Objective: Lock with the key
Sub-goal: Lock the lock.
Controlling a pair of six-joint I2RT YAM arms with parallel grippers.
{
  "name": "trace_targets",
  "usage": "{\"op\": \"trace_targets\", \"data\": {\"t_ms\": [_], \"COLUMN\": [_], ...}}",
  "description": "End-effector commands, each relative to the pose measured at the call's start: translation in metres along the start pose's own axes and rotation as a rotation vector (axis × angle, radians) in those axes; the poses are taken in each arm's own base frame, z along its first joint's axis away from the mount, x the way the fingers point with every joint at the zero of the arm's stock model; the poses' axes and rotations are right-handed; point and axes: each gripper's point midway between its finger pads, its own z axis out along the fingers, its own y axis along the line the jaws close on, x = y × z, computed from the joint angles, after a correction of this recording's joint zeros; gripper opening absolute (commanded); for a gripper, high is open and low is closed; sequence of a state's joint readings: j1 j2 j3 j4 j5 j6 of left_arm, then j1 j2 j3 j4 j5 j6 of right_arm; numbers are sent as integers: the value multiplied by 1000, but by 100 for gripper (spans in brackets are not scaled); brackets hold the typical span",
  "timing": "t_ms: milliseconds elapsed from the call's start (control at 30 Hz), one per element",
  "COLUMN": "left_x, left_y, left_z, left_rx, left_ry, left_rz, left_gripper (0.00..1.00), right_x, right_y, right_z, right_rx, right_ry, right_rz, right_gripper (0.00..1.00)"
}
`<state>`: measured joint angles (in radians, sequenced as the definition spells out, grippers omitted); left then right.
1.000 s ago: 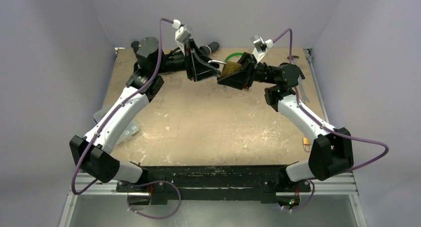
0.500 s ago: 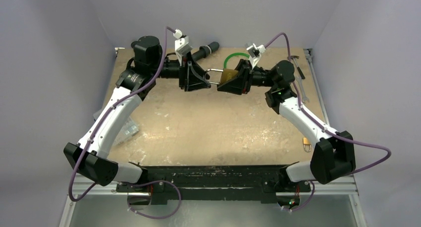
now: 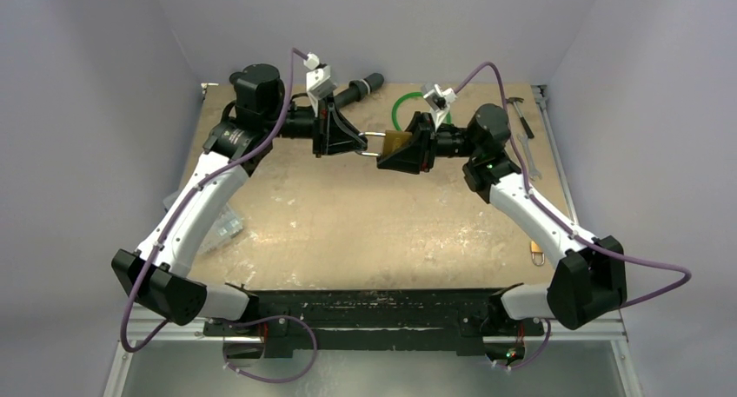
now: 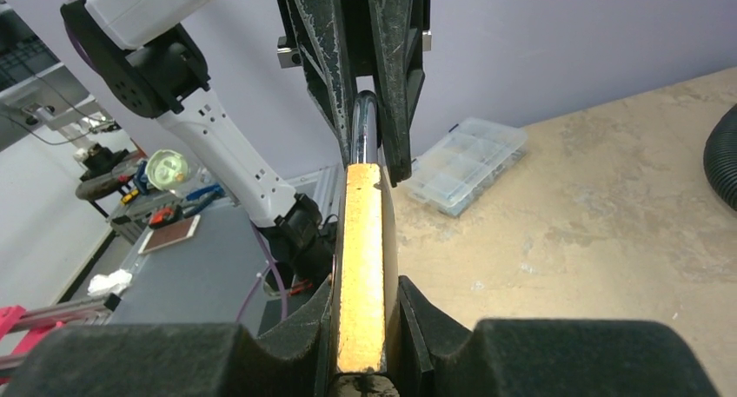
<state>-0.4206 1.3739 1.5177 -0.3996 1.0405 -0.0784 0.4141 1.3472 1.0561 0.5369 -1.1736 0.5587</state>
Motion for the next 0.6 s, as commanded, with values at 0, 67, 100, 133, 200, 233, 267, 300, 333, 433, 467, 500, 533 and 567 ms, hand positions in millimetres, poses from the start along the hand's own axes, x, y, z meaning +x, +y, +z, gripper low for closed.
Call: {"op": "trace_targets", "data": {"t_ms": [0,67,100,133,200,233,267,300,333,433,467,500,533,567], "left_x": [-12,-6,-2,1,7,8,9,11,13,20,22,24,25,28], "left_y": [-14,-18,-20,-22,-26,-29,-31,-35,-36,-41,-42,-42,-43,-43], "left_z": [2,9,12,16,23,26,28,32,35,45,48,50,52,53], "left_rx": [43,42,42,45,51,54,58,65,68,84,89,93,98,101], "left_ry": [-40,-31,-23,-19,-25,-34,-45,-48,-47,-45,-43,-41,-39,-38], "left_rz": [35,11,-3,-16,-36,-39,-42,-44,-46,-49,-49,-50,-51,-51], "left_gripper": [1,0,0,0,0,0,0,0,0,0,0,0,0,0], "right_x": [-33,-34,-35,-36,-38,-38,-38,-38,-37,-33,-31,-29,-28,-28], "right_y": [19,21,22,22,25,25,26,27,29,34,37,40,42,45], "right_z": [6,11,14,16,21,23,26,28,31,39,42,44,46,48], "right_rx": [-19,-28,-34,-36,-48,-55,-60,-68,-77,-104,-119,-130,-139,-149], "right_ry": [-38,-36,-35,-35,-37,-36,-36,-34,-31,-19,-13,-8,-4,-1], "right_rz": [-165,-179,-183,-188,-193,-193,-193,-191,-188,-178,-174,-172,-171,-176], "right_gripper": [0,0,0,0,0,0,0,0,0,0,0,0,0,0]}}
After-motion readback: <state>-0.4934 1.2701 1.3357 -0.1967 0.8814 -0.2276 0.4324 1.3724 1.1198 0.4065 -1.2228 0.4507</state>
